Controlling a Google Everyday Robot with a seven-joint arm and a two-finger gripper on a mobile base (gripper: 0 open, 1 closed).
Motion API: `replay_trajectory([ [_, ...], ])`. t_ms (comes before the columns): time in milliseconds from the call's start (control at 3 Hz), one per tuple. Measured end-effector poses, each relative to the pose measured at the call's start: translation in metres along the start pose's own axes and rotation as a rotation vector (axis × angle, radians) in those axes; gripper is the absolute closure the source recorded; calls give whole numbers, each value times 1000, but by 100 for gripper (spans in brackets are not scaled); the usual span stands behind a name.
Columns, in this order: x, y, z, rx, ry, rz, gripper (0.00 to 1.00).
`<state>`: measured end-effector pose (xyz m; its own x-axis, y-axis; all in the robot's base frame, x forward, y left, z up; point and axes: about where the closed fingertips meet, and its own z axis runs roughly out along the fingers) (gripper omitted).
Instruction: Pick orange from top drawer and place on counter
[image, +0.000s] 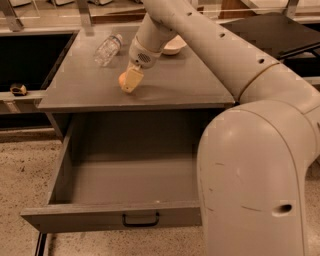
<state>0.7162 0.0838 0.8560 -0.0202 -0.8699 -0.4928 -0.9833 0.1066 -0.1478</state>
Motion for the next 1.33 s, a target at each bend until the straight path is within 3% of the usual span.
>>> replay_trajectory([
  [667, 2, 1, 8, -15, 4, 1, 12],
  [1000, 2, 1, 8, -15, 4, 1, 0],
  [1333, 2, 1, 8, -15, 4, 1, 0],
])
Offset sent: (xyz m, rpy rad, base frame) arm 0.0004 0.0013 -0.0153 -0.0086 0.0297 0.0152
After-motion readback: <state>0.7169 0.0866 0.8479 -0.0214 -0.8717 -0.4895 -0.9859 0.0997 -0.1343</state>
